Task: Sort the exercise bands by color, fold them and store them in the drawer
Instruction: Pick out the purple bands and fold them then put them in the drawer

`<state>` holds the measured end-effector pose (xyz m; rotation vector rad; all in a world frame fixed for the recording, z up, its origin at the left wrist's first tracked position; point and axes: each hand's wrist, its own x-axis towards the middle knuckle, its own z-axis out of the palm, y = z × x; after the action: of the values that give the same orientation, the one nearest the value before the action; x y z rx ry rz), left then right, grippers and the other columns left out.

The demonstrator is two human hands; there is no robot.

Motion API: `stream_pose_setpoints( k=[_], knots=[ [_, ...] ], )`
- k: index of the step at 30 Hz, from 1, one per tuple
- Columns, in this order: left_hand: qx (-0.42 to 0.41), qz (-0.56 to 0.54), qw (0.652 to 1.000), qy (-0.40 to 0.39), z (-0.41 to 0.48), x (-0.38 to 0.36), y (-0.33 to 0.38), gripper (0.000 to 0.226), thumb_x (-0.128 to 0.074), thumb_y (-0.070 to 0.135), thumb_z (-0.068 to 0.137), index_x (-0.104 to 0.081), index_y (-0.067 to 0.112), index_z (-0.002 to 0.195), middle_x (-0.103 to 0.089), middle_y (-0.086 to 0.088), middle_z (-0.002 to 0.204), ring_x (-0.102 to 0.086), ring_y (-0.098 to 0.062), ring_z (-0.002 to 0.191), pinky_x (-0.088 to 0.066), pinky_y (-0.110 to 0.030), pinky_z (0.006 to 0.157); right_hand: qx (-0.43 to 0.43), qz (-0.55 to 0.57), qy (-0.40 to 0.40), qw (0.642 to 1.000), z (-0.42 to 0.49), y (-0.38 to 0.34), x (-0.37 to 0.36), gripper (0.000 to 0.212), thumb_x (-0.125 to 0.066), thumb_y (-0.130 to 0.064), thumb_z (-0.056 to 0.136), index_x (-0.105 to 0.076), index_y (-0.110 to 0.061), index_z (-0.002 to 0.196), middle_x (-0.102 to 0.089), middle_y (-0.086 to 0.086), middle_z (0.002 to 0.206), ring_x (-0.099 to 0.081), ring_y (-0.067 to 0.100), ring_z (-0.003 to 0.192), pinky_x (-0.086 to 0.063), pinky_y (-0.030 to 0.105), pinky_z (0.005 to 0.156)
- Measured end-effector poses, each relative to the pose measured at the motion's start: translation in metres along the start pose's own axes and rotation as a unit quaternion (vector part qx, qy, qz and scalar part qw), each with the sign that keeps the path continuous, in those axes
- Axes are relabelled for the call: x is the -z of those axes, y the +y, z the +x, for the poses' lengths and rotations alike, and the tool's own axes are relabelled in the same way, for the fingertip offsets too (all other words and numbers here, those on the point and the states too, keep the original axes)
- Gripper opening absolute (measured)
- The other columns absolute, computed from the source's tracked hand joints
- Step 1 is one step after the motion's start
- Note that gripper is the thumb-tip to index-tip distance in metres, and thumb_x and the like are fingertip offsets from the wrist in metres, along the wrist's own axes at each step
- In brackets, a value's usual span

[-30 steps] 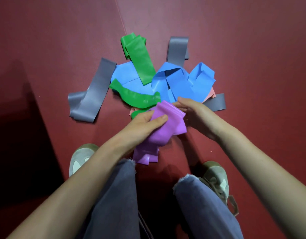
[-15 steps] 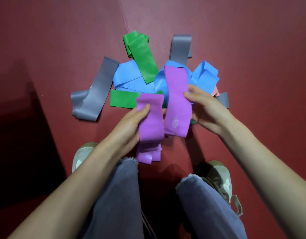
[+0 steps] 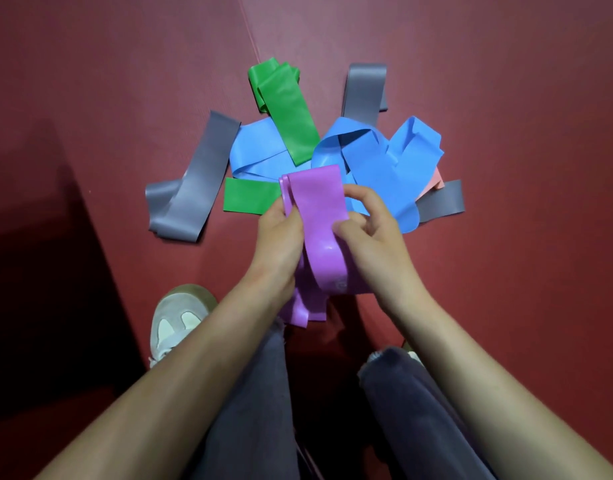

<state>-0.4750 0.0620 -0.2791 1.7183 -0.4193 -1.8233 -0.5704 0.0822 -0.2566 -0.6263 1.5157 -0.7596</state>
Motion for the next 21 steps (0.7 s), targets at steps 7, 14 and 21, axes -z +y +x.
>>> stream_pose_setpoints(
  k=[7, 14, 21],
  knots=[
    [0.036, -0.027, 0.999, 0.005, 0.0, -0.002, 0.003, 0.053, -0.031, 0.056, 0.091, -0.064, 0.016, 0.081, -0.068, -0.012, 0.087, -0.064, -0.03, 0.082, -0.05, -0.042, 0.087, 0.045, -0.058, 0.041, 0.996, 0.0, 0.007, -0.008, 0.049, -0.04, 0.006, 0.083, -0.045, -0.03, 0.116, -0.036, -0.004, 0.052, -0.033, 0.012, 0.05, -0.032, 0.022, 0.05],
    [-0.062, -0.024, 0.996, -0.056, -0.007, 0.0, 0.001, 0.026, -0.045, 0.031, 0.093, -0.063, 0.012, 0.096, -0.068, -0.014, 0.087, -0.066, -0.026, 0.079, -0.053, -0.04, 0.082, 0.088, -0.1, 0.032, 0.991, -0.002, 0.016, -0.013, 0.056, -0.04, -0.015, 0.077, -0.04, -0.021, 0.133, -0.061, -0.006, 0.097, -0.057, 0.009, 0.087, -0.044, 0.024, 0.087],
    [-0.125, 0.039, 0.99, -0.043, -0.011, 0.002, 0.008, 0.024, -0.043, 0.019, 0.095, -0.063, 0.021, 0.083, -0.07, 0.009, 0.066, -0.065, -0.003, 0.062, -0.054, -0.018, 0.063, 0.136, -0.209, 0.026, 0.968, -0.014, 0.001, -0.014, 0.054, -0.045, -0.006, 0.09, -0.03, -0.018, 0.141, -0.053, 0.006, 0.134, -0.053, 0.011, 0.104, -0.035, 0.018, 0.094]
  ],
)
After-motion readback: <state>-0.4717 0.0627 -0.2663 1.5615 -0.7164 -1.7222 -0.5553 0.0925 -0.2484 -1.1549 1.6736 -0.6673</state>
